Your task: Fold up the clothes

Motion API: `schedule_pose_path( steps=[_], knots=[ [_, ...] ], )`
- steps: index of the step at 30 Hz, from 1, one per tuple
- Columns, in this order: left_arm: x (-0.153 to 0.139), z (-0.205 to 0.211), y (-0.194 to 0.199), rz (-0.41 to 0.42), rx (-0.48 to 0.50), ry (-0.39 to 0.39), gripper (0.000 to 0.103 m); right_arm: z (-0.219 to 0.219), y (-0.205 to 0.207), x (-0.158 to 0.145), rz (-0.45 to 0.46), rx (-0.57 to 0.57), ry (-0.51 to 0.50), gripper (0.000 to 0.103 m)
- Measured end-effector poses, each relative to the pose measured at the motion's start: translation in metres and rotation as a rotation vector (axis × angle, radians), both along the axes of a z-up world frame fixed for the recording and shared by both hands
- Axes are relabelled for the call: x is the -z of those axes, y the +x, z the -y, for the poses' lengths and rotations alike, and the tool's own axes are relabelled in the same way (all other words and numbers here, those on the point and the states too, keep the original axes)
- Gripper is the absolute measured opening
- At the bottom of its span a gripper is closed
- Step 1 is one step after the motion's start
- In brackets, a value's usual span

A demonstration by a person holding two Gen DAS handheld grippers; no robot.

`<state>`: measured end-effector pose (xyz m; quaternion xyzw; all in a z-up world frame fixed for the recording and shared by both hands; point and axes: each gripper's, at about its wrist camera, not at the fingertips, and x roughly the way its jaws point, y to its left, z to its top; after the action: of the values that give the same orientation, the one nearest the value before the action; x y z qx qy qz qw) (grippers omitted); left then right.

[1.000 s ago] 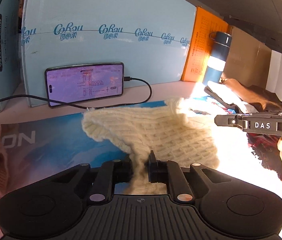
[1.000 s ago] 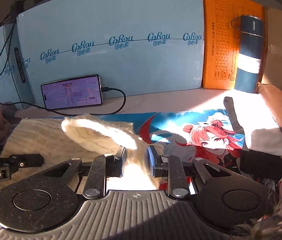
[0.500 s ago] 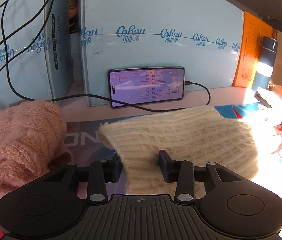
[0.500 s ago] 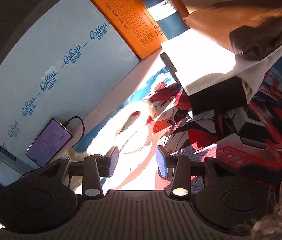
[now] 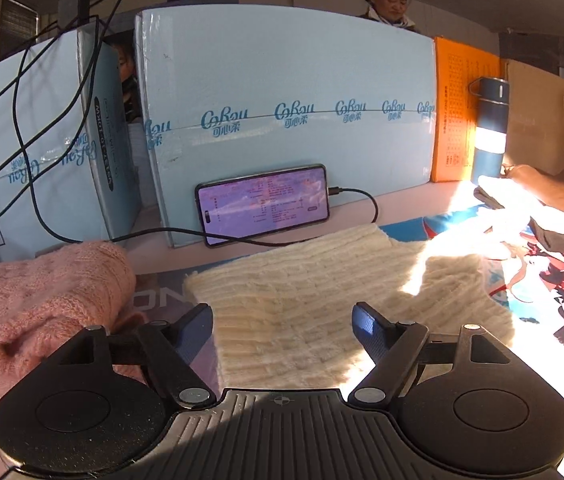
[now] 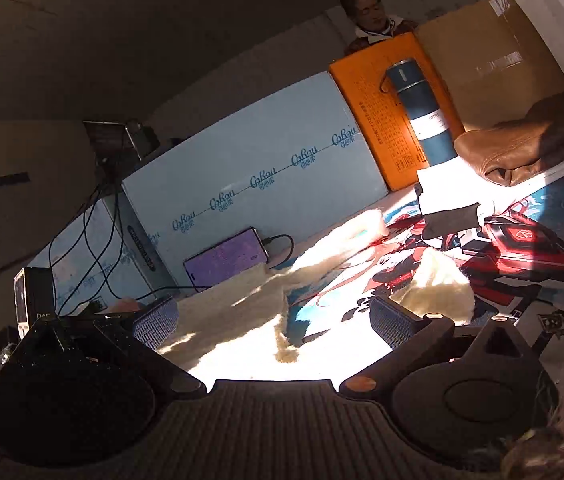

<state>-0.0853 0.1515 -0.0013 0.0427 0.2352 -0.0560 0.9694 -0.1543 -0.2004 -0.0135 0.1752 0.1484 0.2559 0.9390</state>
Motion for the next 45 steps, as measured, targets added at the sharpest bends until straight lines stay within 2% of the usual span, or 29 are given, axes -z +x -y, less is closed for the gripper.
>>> schedule_pose_path(
  steps=[2, 7, 9, 12, 14, 17, 20, 21, 22, 23, 24, 25, 26, 28, 32, 34, 35, 36, 37, 39, 42, 45],
  knots=[
    [0.001, 0.003, -0.034, 0.035, 0.114, -0.012, 0.091, 0.002, -0.013, 0.005, 0.020, -0.072, -0.034, 0.103],
    [0.003, 0.011, -0.118, 0.122, 0.400, -0.043, 0.093, -0.007, -0.025, 0.018, 0.012, -0.240, -0.115, 0.103],
    [0.005, 0.019, -0.139, 0.103, 0.394, 0.023, 0.093, -0.019, -0.029, 0.020, 0.043, -0.277, -0.204, 0.103],
    [0.010, 0.026, -0.144, 0.090, 0.393, 0.062, 0.093, -0.043, -0.033, 0.021, 0.121, -0.324, -0.410, 0.103],
    [0.014, 0.030, -0.147, 0.082, 0.393, 0.086, 0.094, -0.060, -0.028, 0.021, 0.156, -0.301, -0.563, 0.103],
    [0.020, 0.037, -0.152, 0.070, 0.392, 0.122, 0.094, -0.071, -0.026, 0.017, 0.227, -0.316, -0.645, 0.103],
    [0.025, 0.044, -0.157, 0.058, 0.392, 0.157, 0.094, -0.082, -0.026, 0.018, 0.279, -0.387, -0.696, 0.102],
    [0.027, 0.046, -0.158, 0.054, 0.392, 0.169, 0.094, -0.087, -0.029, 0.020, 0.306, -0.405, -0.717, 0.099],
    [0.028, 0.046, -0.158, 0.048, 0.395, 0.168, 0.094, -0.086, -0.029, 0.019, 0.315, -0.412, -0.709, 0.089],
    [0.029, 0.046, -0.156, 0.044, 0.396, 0.166, 0.094, -0.085, -0.028, 0.019, 0.320, -0.416, -0.695, 0.073],
    [0.030, 0.045, -0.155, 0.041, 0.395, 0.171, 0.094, -0.084, -0.028, 0.019, 0.325, -0.420, -0.681, 0.063],
    [0.030, 0.044, -0.154, 0.038, 0.394, 0.178, 0.094, -0.083, -0.027, 0.018, 0.330, -0.424, -0.667, 0.049],
    [0.031, 0.043, -0.153, 0.035, 0.393, 0.184, 0.094, -0.082, -0.027, 0.018, 0.335, -0.429, -0.653, 0.040],
    [0.030, 0.035, -0.150, 0.031, 0.373, 0.191, 0.094, -0.079, -0.026, 0.017, 0.345, -0.437, -0.625, 0.030],
    [0.030, 0.023, -0.144, 0.043, 0.334, 0.211, 0.093, -0.074, -0.024, 0.015, 0.365, -0.453, -0.569, 0.019],
    [0.031, 0.022, -0.145, 0.056, 0.353, 0.227, 0.085, -0.069, -0.025, 0.011, 0.368, -0.442, -0.539, 0.017],
    [0.031, 0.022, -0.147, 0.060, 0.377, 0.228, 0.062, -0.067, -0.027, 0.010, 0.367, -0.439, -0.531, 0.017],
    [0.031, 0.022, -0.148, 0.063, 0.403, 0.228, 0.033, -0.065, -0.028, 0.009, 0.367, -0.436, -0.522, 0.017],
    [0.033, 0.023, -0.150, 0.062, 0.419, 0.233, 0.026, -0.062, -0.030, 0.010, 0.358, -0.442, -0.519, 0.016],
    [0.032, 0.025, -0.157, 0.052, 0.449, 0.223, 0.019, -0.056, -0.035, 0.012, 0.337, -0.457, -0.516, 0.014],
    [0.026, 0.024, -0.174, 0.037, 0.508, 0.152, 0.019, -0.044, -0.056, 0.007, 0.353, -0.473, -0.514, 0.014],
    [0.026, 0.021, -0.168, 0.056, 0.476, 0.044, 0.019, -0.033, -0.068, -0.006, 0.409, -0.461, -0.488, 0.014]
  ],
)
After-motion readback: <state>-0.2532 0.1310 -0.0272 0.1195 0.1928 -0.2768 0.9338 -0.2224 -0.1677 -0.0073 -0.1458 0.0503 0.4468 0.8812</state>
